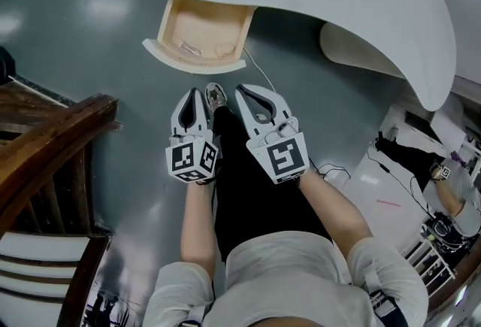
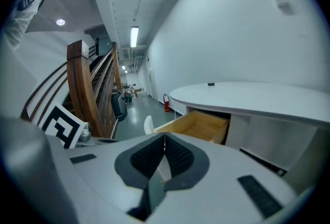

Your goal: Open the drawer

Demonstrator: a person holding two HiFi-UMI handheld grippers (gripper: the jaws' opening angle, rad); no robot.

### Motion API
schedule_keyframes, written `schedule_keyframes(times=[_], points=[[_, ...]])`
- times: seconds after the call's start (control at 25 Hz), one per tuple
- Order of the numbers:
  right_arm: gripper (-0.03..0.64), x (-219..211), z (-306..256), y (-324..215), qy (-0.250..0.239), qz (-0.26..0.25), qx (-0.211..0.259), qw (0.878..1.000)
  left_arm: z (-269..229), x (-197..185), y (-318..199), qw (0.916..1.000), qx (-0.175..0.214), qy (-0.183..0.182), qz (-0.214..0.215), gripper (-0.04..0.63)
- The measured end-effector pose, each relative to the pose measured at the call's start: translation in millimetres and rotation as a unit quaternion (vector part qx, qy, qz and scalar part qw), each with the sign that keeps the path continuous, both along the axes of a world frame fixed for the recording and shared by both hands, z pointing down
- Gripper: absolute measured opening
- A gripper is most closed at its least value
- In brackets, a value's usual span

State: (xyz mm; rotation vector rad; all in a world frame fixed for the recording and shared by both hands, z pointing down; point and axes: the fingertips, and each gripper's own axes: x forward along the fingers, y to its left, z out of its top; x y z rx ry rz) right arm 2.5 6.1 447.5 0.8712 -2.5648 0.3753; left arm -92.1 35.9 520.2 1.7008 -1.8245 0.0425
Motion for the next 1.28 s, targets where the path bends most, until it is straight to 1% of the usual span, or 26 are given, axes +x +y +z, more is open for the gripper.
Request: schedule_keyframes(times=[0.08, 0.16, 0.24, 0.4, 0.56, 0.64, 0.92, 1.0, 1.12, 1.28], points=[[0.014, 4.1, -9.0, -2.9, -0.001, 0.007, 0.008, 1.0, -19.6, 7.5, -1.7, 0.9996, 0.007, -0.024, 0.01, 0.006], [0.014, 9.4, -21.9, -7.1, -0.005, 0.017, 0.021, 1.0, -38.6, 14.9, -4.9, 0.9991, 0.018, -0.037, 0.015, 0.006], [0.014, 17.6, -32.3, -9.4, -0.006, 0.025, 0.027, 0.999, -55.4, 23.2, -6.6, 0.9987, 0.025, -0.041, 0.017, 0.006], [0.014, 30.0, -50.6, -13.0, -0.018, 0.039, 0.018, 0.999, -85.2, 35.4, -10.3, 0.9985, 0.03, -0.039, 0.023, 0.006], [0.012, 43.5, -88.7, -19.6, -0.047, 0.066, 0.029, 0.996, -123.1, 48.2, -15.5, 0.9969, 0.037, -0.059, 0.038, 0.005], [0.014, 51.7, -111.7, -21.9, -0.059, 0.081, 0.034, 0.994, -148.1, 59.7, -19.8, 0.9949, 0.05, -0.07, 0.052, 0.006], [0.012, 62.8, -207.2, -23.6, -0.087, 0.091, 0.096, 0.987, -242.6, 87.9, -33.3, 0.9872, 0.109, -0.095, 0.069, 0.006], [0.012, 70.3, -226.7, -21.5, -0.091, 0.089, 0.106, 0.986, -262.4, 97.8, -34.1, 0.9845, 0.12, -0.101, 0.079, 0.006], [0.014, 83.3, -250.7, -22.2, -0.096, 0.093, 0.118, 0.984, -288.0, 106.9, -38.4, 0.979, 0.137, -0.121, 0.091, 0.006], [0.014, 99.9, -283.2, -15.9, -0.099, 0.104, 0.139, 0.98, -326.5, 113.2, -38.0, 0.9735, 0.158, -0.137, 0.093, 0.006]])
